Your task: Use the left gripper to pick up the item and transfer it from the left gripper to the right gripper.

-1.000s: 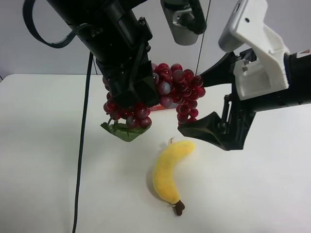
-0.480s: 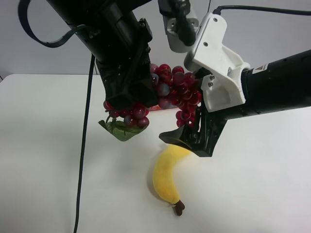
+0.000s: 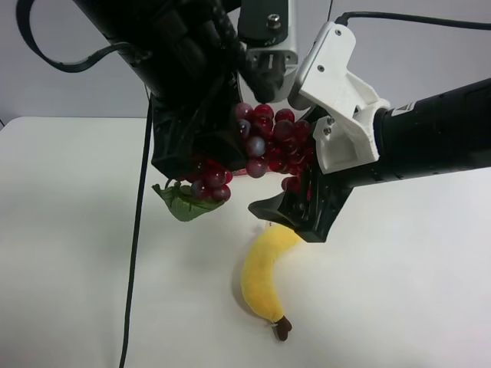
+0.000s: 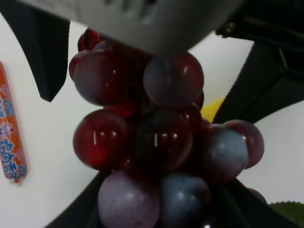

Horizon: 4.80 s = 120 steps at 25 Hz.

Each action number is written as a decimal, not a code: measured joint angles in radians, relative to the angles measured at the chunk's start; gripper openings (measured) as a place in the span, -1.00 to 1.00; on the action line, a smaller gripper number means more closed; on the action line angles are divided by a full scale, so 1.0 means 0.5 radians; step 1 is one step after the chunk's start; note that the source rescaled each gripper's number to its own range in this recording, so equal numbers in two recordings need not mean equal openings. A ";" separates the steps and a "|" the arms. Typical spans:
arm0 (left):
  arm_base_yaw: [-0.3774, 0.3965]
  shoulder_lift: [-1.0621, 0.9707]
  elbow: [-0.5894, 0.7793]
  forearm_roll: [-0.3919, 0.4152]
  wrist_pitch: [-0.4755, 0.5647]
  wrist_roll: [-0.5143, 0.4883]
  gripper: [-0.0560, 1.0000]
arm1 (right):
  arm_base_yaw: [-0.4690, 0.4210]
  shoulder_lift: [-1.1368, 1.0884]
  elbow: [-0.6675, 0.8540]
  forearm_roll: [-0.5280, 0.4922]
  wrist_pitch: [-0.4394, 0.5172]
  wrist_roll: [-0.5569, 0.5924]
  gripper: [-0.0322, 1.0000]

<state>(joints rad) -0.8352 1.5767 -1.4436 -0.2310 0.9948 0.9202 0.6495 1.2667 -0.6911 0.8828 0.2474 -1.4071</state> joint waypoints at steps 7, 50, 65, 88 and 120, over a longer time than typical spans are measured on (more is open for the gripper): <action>0.000 0.000 0.000 -0.048 0.000 0.046 -0.89 | 0.000 0.009 0.000 0.001 -0.003 0.000 -0.73; 0.000 -0.419 -0.003 0.376 0.394 -0.653 0.99 | 0.000 0.009 0.000 0.001 0.014 0.014 -0.91; -0.002 -1.297 0.880 0.484 0.439 -1.376 0.99 | 0.000 0.009 0.000 0.001 0.014 0.014 -0.91; -0.002 -2.974 1.860 0.462 0.142 -1.710 0.99 | 0.000 0.009 0.000 0.090 -0.061 0.017 -0.91; 1.409 -3.163 1.869 0.489 0.127 -1.769 1.00 | -0.384 0.011 -0.116 -0.257 0.361 0.910 -0.93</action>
<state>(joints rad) -0.1309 -0.0049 -0.5091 0.0135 1.0582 0.0359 0.4577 1.2719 -0.7493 0.7541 0.4280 -0.9523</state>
